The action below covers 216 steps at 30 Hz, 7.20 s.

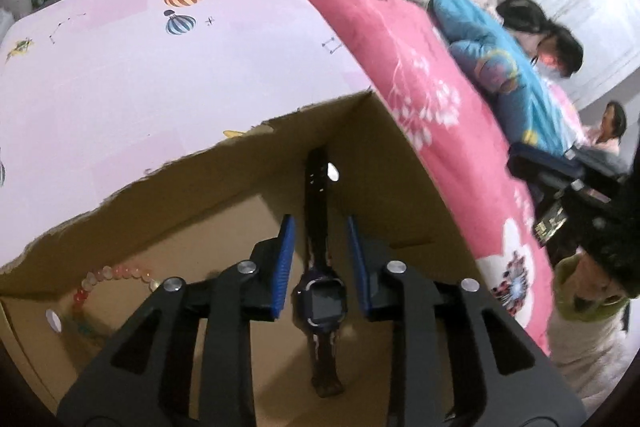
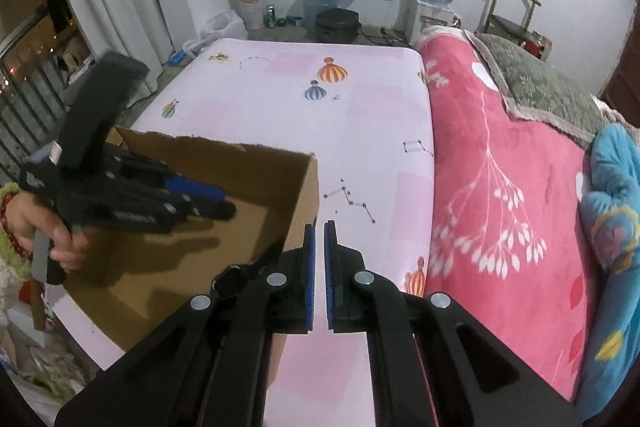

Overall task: Organize jewelry
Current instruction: 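Open the left gripper to drop the pink smartwatch into the box, then withdraw both grippers from the box back over the table, then move the left gripper down to the small gold ring by the butterfly charm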

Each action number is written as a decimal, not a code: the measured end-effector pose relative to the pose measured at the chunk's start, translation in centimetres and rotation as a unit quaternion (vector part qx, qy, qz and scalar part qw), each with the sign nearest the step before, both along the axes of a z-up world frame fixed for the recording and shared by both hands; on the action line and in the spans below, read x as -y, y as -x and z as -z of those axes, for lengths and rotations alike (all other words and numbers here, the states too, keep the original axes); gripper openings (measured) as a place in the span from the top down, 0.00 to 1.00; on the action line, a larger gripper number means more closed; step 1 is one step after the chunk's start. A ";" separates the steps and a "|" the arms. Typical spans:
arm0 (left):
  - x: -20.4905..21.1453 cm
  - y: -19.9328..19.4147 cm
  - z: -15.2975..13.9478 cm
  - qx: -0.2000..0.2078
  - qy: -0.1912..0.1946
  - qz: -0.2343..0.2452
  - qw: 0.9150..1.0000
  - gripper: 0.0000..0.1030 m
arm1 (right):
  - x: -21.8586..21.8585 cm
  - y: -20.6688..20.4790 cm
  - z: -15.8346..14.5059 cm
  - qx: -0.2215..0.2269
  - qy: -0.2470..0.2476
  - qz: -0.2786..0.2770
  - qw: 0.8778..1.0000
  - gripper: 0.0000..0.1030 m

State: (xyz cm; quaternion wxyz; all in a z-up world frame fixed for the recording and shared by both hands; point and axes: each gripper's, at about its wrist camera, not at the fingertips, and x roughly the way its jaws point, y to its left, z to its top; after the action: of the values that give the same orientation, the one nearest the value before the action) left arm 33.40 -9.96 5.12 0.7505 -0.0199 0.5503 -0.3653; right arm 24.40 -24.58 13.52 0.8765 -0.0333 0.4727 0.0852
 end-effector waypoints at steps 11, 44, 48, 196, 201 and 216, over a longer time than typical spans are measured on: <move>-6.4 9.5 -8.4 0.101 0.008 -0.009 0.995 0.33 | 1.5 7.6 -1.2 0.044 -0.090 0.035 0.994 0.46; -15.0 26.6 8.3 0.114 -0.139 -0.174 0.968 0.16 | -5.9 16.2 16.0 -0.074 0.077 0.120 0.987 0.06; -15.0 26.3 8.5 0.115 -0.138 -0.168 0.969 0.12 | -5.7 16.5 16.1 -0.068 0.067 0.121 0.988 0.06; -12.0 27.2 8.2 0.155 -0.057 -0.102 0.981 0.70 | -9.7 18.7 14.5 -0.034 -0.169 0.013 0.985 0.61; -12.4 27.4 8.1 0.133 -0.042 -0.102 0.985 0.70 | -10.1 18.5 14.6 -0.035 -0.169 0.012 0.985 0.61; -11.6 26.4 6.5 0.170 -0.029 -0.089 0.981 0.70 | -10.5 18.7 14.4 -0.032 -0.174 0.011 0.984 0.61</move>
State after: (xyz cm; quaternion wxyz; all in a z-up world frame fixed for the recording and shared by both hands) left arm 6.97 1.67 -1.37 0.8631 0.0149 0.4207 -0.2790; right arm 5.70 -14.13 -0.84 0.8540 0.1281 0.4789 0.1578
